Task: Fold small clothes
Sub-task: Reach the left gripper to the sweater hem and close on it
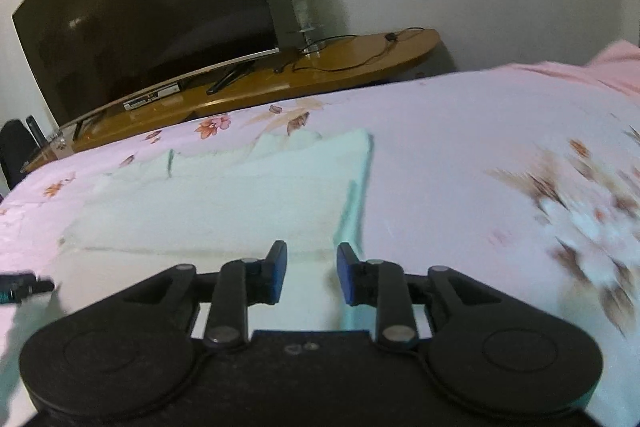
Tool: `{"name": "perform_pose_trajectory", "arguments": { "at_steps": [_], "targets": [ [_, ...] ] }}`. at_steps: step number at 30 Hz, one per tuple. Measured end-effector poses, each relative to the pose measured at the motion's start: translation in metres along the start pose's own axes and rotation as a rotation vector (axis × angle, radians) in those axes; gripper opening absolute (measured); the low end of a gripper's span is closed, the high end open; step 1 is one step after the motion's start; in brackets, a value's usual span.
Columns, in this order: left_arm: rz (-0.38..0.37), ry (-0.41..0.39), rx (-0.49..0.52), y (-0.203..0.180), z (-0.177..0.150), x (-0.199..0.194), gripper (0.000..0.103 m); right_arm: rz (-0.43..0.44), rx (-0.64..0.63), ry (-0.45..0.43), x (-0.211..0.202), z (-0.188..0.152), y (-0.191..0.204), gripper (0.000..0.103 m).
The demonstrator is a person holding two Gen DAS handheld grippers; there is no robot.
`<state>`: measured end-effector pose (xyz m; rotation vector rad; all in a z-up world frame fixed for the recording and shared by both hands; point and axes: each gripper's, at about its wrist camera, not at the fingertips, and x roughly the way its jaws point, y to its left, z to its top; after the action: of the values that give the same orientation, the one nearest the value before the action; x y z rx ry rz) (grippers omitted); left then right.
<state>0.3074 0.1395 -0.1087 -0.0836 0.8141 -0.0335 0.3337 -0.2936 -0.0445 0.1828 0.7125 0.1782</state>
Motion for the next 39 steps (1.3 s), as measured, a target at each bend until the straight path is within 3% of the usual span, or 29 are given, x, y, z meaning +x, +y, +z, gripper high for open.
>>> {"name": "perform_pose_trajectory", "arguments": {
  "at_steps": [2,5,8,11,21,26,30,36,39],
  "targets": [
    [-0.019,0.023,0.001,0.008,-0.027,-0.026,0.102,0.027,0.026,0.025,-0.026,-0.017,-0.007,0.042],
    [-0.057,0.055,-0.051,0.019,-0.063,-0.062,0.100,0.058,0.065,0.060,-0.066,-0.050,-0.015,0.044],
    [-0.107,0.065,-0.135,0.030,-0.093,-0.093,0.081,0.074,0.132,0.096,-0.103,-0.089,-0.016,0.044],
    [-0.147,0.078,-0.222,0.038,-0.119,-0.116,0.071,0.097,0.198,0.126,-0.131,-0.126,-0.014,0.044],
    [-0.366,0.089,-0.466,0.045,-0.187,-0.151,0.069,0.224,0.443,0.200,-0.183,-0.219,-0.014,0.043],
    [-0.445,0.071,-0.622,0.057,-0.192,-0.137,0.067,0.297,0.563,0.187,-0.173,-0.225,-0.023,0.041],
    [-0.471,0.072,-0.671,0.059,-0.198,-0.127,0.050,0.317,0.583,0.198,-0.158,-0.221,-0.021,0.023],
    [-0.472,0.065,-0.666,0.053,-0.201,-0.128,0.047,0.334,0.545,0.214,-0.155,-0.222,-0.011,0.009],
    [-0.472,0.064,-0.648,0.048,-0.203,-0.131,0.047,0.326,0.518,0.218,-0.156,-0.218,-0.006,0.008]
  ]
}}
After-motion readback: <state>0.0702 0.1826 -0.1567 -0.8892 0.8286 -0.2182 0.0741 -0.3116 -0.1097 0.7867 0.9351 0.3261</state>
